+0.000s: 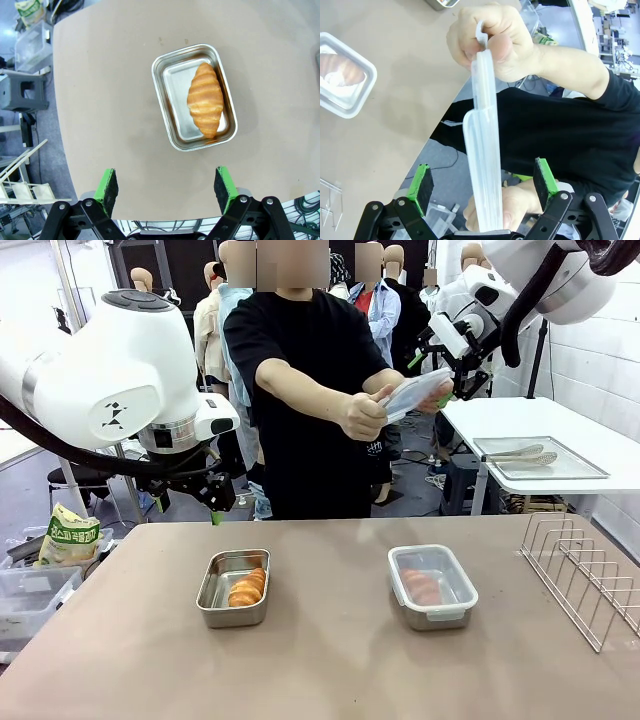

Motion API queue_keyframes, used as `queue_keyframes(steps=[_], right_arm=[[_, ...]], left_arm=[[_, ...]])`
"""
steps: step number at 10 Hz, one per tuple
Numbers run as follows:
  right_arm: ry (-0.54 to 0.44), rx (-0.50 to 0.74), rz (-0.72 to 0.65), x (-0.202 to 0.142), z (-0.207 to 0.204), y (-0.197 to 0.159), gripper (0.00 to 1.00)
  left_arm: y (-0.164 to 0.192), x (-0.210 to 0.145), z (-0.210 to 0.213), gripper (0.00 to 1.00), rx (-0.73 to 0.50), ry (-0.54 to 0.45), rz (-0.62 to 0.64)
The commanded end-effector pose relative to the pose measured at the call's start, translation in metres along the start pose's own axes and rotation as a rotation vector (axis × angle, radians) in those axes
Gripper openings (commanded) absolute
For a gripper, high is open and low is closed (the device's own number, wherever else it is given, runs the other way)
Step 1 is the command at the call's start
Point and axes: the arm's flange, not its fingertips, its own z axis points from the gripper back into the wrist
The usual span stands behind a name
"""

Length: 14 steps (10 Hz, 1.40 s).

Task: Place the bread in airtight containers.
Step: Release when the human grabs the Airtight Container lid.

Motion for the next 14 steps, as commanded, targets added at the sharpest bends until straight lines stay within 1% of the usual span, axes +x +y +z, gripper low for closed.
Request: queue_keyframes(steps=[1, 14], right_arm=[[0.003, -0.004, -0.002, -0.0006, -0.0002, 0.0004, 1.00], [0.003, -0.004, -0.002, -0.0006, -0.0002, 0.0004, 1.00]], left_arm=[[0.0011, 0.0001, 0.0007, 1.00, 0.000, 0.005, -0.002], [0.0011, 0.0001, 0.0007, 1.00, 0.000, 0.005, -0.002]])
